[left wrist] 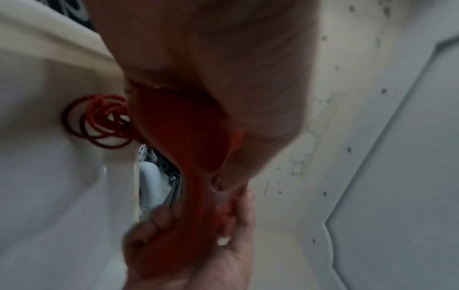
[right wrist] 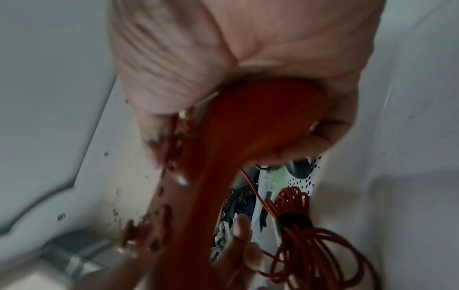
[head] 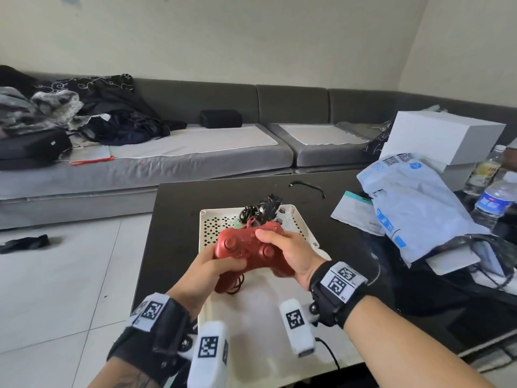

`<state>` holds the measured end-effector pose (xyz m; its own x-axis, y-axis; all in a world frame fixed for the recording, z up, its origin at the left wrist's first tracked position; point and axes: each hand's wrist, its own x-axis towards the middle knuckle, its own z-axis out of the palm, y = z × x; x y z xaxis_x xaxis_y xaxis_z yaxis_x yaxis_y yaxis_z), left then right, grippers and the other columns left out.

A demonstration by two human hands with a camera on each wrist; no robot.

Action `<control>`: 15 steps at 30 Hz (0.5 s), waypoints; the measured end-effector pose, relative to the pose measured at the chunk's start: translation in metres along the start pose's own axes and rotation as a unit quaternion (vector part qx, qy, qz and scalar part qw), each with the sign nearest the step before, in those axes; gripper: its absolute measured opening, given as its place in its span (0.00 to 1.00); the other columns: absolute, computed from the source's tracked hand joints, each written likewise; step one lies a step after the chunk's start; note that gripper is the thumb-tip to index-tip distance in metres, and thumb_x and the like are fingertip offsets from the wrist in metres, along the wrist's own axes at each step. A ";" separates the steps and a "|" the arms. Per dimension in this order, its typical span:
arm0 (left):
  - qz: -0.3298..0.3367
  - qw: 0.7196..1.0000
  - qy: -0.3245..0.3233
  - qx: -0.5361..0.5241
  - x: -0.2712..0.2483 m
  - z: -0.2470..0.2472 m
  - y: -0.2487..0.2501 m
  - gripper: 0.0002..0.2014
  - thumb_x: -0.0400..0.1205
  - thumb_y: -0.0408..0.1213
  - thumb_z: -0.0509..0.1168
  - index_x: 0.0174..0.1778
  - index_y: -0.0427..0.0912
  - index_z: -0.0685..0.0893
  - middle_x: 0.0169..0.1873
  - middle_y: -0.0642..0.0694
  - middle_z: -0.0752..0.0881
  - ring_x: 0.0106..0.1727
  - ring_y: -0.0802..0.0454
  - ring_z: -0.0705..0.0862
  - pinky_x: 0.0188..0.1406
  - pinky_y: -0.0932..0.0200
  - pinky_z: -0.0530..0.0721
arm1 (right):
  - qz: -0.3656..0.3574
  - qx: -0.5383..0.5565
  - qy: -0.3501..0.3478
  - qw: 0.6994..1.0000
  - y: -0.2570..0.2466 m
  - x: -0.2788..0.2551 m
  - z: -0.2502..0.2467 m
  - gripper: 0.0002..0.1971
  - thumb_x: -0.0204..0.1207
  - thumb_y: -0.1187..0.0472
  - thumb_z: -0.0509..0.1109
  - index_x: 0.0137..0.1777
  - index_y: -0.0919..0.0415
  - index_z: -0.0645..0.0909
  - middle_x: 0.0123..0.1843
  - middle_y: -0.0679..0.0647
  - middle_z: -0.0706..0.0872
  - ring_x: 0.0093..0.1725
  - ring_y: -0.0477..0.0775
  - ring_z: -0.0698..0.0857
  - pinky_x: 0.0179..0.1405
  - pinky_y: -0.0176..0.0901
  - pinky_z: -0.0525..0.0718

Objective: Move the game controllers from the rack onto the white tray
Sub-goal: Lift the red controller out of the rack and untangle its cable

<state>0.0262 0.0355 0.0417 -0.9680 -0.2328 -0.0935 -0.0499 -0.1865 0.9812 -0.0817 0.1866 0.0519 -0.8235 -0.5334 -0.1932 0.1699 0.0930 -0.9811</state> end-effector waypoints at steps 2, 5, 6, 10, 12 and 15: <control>-0.006 1.000 -0.005 -0.010 0.002 -0.001 -0.002 0.23 0.58 0.26 0.58 0.47 0.33 0.86 0.29 0.40 0.86 0.27 0.49 0.81 0.23 0.64 0.78 | -0.024 0.004 0.018 1.000 0.000 0.002 -0.005 0.19 0.55 0.45 0.80 0.43 0.56 0.89 0.28 0.52 0.86 0.23 0.49 0.81 0.22 0.33 0.74; 0.029 0.998 0.024 0.055 0.014 -0.011 -0.012 0.33 0.53 0.26 0.54 0.56 0.33 0.83 0.42 0.36 0.80 0.41 0.44 0.75 0.34 0.55 0.73 | -0.044 0.038 0.040 0.998 -0.004 0.003 -0.017 0.15 0.58 0.47 0.77 0.38 0.56 0.89 0.28 0.55 0.85 0.23 0.51 0.81 0.21 0.35 0.72; 0.032 0.996 0.036 0.078 0.018 -0.013 -0.015 0.33 0.54 0.25 0.53 0.57 0.33 0.81 0.46 0.37 0.79 0.45 0.44 0.74 0.36 0.54 0.72 | -0.045 0.056 0.048 0.996 -0.003 0.004 -0.022 0.13 0.59 0.47 0.76 0.38 0.55 0.89 0.29 0.55 0.85 0.23 0.52 0.80 0.20 0.36 0.72; 0.054 0.947 0.081 0.305 0.034 -0.011 -0.040 0.21 0.71 0.29 0.65 0.61 0.41 0.81 0.53 0.43 0.83 0.47 0.50 0.81 0.43 0.59 0.83 | -0.031 0.126 0.056 0.990 0.002 0.009 -0.039 0.13 0.57 0.44 0.76 0.37 0.52 0.90 0.35 0.56 0.85 0.26 0.55 0.80 0.17 0.36 0.71; 0.093 0.847 0.089 0.516 0.036 -0.004 -0.053 0.27 0.70 0.47 0.68 0.67 0.50 0.78 0.57 0.48 0.85 0.59 0.47 0.81 0.58 0.50 0.82 | -0.011 0.152 0.025 0.988 0.002 0.009 -0.044 0.13 0.60 0.44 0.75 0.36 0.53 0.89 0.33 0.54 0.87 0.25 0.53 0.82 0.18 0.35 0.69; 0.065 0.774 0.100 0.622 0.033 0.011 -0.056 0.36 0.71 0.60 0.66 0.75 0.54 0.70 0.63 0.52 0.81 0.68 0.45 0.76 0.66 0.46 0.77 | 0.005 0.180 -0.035 0.983 0.002 0.007 -0.049 0.18 0.53 0.43 0.80 0.38 0.55 0.89 0.33 0.52 0.89 0.30 0.54 0.84 0.28 0.40 0.64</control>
<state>-0.0059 0.0486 -0.0149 -0.9338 -0.3382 0.1166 -0.2738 0.8855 0.3754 -0.1132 0.2239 0.0479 -0.7840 -0.5915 -0.1885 0.3681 -0.1984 -0.9084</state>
